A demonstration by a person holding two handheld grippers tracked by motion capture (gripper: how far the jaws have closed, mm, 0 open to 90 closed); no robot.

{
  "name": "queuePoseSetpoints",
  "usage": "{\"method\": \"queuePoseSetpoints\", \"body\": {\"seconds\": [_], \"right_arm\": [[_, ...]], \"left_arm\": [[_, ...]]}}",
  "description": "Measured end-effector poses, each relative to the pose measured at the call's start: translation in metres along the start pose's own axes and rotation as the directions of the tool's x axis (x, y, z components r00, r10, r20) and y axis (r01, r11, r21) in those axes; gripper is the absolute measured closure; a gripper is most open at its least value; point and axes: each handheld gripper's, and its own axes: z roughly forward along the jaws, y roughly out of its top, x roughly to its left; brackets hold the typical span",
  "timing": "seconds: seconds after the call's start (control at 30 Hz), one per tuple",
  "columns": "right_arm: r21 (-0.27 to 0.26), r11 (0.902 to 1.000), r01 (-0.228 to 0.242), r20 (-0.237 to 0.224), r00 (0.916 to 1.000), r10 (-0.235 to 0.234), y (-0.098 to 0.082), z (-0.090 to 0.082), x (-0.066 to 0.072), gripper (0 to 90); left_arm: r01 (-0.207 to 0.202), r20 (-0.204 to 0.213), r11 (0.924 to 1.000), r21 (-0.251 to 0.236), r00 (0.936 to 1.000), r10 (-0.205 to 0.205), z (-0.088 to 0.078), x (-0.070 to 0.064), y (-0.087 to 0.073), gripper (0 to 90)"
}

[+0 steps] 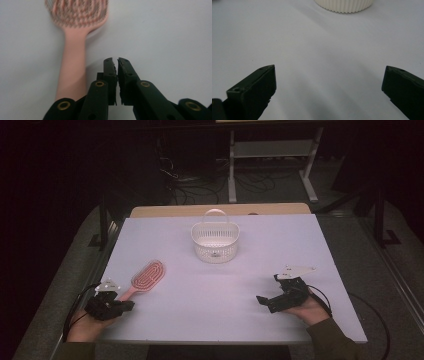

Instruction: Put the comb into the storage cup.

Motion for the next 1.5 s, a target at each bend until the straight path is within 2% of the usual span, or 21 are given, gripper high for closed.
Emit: {"method": "queuePoseSetpoints", "body": {"seconds": [0.1, 0.3, 0.43, 0.6, 0.73, 0.87, 1.0, 1.13, 1.2, 1.37, 1.5], "right_arm": [[-0.001, 1.0, -0.002, -0.001, 1.0, 0.002, 0.0, 0.0, 0.0, 0.0], [-0.001, 1.0, -0.001, -0.004, 1.0, 0.001, 0.0, 0.0, 0.0, 0.0], [-0.002, 1.0, -0.003, -0.004, 1.0, 0.003, 0.0, 0.0, 0.0, 0.0], [-0.003, 1.0, -0.003, -0.003, 1.0, 0.003, 0.0, 0.0, 0.0, 0.0], [-0.004, 1.0, -0.003, -0.004, 1.0, 0.003, 0.0, 0.0, 0.0, 0.0], [-0.005, 1.0, -0.004, -0.004, 1.0, 0.004, 0.0, 0.0, 0.0, 0.0], [-0.006, 1.0, -0.004, -0.004, 1.0, 0.004, 0.0, 0.0, -0.001, 0.0], [-0.006, 1.0, -0.004, -0.003, 1.0, 0.004, 0.0, 0.0, -0.001, 0.0], [-0.005, 1.0, -0.004, -0.003, 1.0, 0.004, 0.0, 0.0, -0.001, 0.0], [-0.003, 1.0, -0.001, -0.004, 1.0, 0.001, 0.0, 0.0, 0.0, 0.0], [-0.003, 1.0, -0.001, -0.003, 1.0, 0.001, 0.0, 0.0, 0.0, 0.0]], "left_arm": [[-0.03, 0.042, 0.9987, -0.041, 0.9986, 0.031, 0.001, -0.006, 0.008, 81.3], [-0.094, 0.104, 0.9894, -0.11, 0.9889, 0.106, 0.008, -0.017, 0.026, 70.8], [-0.129, 0.153, 0.9803, -0.15, 0.9766, 0.152, 0.015, -0.026, 0.037, 61.7], [-0.183, 0.185, 0.9665, -0.18, 0.9587, 0.216, 0.027, -0.036, 0.049, 52.1], [-0.193, 0.213, 0.9563, -0.22, 0.9471, 0.24, 0.036, -0.044, 0.061, 42.9], [-0.19, 0.238, 0.9521, -0.24, 0.9393, 0.247, 0.045, -0.047, 0.07, 35.8], [-0.194, 0.246, 0.9479, -0.252, 0.9345, 0.257, 0.052, -0.049, 0.075, 24.8], [-0.187, 0.242, 0.9483, -0.256, 0.9375, 0.25, 0.057, -0.05, 0.077, 14.9], [-0.189, 0.239, 0.9465, -0.262, 0.9373, 0.254, 0.058, -0.05, 0.077, 12.9], [-0.188, 0.24, 0.9482, -0.256, 0.9377, 0.251, 0.06, -0.051, 0.076, 1.3], [-0.193, 0.236, 0.9456, -0.262, 0.9372, 0.257, 0.06, -0.051, 0.076, 0.0]]}}
